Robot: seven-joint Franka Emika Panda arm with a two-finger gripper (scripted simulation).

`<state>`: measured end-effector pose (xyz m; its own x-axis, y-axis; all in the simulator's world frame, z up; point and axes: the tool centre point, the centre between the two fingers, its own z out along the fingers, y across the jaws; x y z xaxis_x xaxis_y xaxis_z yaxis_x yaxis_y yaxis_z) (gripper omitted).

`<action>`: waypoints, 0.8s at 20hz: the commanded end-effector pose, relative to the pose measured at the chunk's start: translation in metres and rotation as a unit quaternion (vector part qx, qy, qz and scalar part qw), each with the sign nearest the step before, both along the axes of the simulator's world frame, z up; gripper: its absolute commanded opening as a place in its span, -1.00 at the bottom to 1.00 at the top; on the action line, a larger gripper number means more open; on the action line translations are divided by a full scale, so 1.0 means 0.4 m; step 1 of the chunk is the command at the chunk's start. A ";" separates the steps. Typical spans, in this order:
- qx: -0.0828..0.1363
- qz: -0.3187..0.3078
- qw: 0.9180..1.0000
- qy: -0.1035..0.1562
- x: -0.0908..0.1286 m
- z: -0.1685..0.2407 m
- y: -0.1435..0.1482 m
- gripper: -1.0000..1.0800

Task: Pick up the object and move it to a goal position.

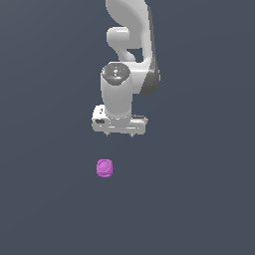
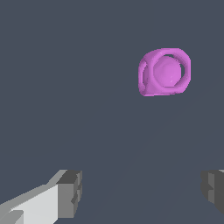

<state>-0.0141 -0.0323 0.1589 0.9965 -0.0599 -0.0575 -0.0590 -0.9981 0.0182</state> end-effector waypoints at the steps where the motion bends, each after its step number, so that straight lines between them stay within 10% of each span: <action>1: 0.000 0.000 1.000 0.000 0.000 0.000 0.000 0.92; 16: 0.010 0.032 0.999 0.000 0.001 0.017 0.071 0.92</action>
<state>-0.0142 -0.0032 0.1662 0.9983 0.0054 -0.0574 0.0053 -1.0000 -0.0011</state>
